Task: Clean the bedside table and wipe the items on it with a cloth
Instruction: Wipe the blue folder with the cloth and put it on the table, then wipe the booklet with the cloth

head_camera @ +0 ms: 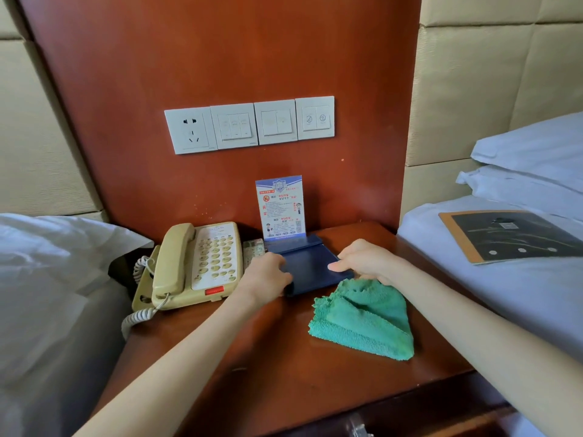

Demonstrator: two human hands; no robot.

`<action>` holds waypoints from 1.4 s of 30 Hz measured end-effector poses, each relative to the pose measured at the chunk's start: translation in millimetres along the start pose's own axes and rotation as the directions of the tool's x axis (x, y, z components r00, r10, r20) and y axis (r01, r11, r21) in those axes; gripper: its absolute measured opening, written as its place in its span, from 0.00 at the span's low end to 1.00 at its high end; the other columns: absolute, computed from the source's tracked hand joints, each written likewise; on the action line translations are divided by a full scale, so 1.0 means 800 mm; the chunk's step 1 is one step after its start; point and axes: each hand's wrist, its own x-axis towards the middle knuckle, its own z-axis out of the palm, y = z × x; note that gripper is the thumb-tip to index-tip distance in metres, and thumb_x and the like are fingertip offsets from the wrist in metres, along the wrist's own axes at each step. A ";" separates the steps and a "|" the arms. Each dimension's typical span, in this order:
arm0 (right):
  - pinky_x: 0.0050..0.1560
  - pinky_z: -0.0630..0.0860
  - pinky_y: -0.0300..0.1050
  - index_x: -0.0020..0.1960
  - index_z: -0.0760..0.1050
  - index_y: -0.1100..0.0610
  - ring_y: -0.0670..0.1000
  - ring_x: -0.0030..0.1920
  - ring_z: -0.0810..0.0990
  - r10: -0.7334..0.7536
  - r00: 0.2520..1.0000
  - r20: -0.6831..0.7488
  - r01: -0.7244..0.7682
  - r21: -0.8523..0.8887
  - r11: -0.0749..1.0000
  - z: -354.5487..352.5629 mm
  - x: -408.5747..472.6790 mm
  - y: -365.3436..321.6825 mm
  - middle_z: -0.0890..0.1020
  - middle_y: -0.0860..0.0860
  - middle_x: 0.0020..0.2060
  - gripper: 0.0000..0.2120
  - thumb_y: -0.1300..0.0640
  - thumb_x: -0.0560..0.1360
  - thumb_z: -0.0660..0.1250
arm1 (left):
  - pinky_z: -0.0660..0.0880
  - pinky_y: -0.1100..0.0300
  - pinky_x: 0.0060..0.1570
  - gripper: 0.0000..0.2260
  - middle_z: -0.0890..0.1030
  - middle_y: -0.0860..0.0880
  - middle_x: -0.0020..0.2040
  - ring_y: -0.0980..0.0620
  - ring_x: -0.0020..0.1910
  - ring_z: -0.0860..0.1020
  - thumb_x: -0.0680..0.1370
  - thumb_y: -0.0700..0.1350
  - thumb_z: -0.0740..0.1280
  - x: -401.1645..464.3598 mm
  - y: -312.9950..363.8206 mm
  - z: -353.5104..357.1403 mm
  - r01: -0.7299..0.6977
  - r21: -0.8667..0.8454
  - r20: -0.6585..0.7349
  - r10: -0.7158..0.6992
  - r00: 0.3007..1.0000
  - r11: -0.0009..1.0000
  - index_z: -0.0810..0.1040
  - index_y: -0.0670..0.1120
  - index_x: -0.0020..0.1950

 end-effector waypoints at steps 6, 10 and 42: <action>0.36 0.63 0.42 0.53 0.77 0.70 0.50 0.33 0.68 -0.102 0.995 0.021 0.105 -0.191 0.976 -0.002 -0.004 0.002 0.72 0.55 0.35 0.25 0.48 0.71 0.72 | 0.76 0.51 0.56 0.15 0.80 0.39 0.57 0.41 0.53 0.80 0.77 0.42 0.64 0.003 -0.003 -0.003 -0.036 0.145 -0.051 0.044 0.998 0.989 0.76 0.42 0.63; 0.40 0.75 0.44 0.55 0.78 0.67 0.54 0.38 0.80 -0.163 0.986 0.038 0.167 -0.284 0.944 0.001 -0.005 0.006 0.82 0.57 0.40 0.27 0.45 0.70 0.72 | 0.78 0.49 0.53 0.12 0.82 0.39 0.51 0.41 0.47 0.81 0.77 0.42 0.63 -0.002 -0.004 -0.007 -0.048 0.173 -0.035 0.055 0.998 0.984 0.76 0.42 0.60; 0.33 0.68 0.35 0.39 0.81 0.54 0.46 0.38 0.75 -0.093 0.745 -0.661 0.060 -0.073 0.996 -0.264 -0.076 0.156 0.78 0.43 0.33 0.09 0.64 0.72 0.65 | 0.75 0.62 0.40 0.08 0.80 0.44 0.50 0.52 0.40 0.77 0.79 0.38 0.60 0.093 0.260 0.150 -0.075 -0.588 0.167 0.211 0.963 0.805 0.77 0.42 0.53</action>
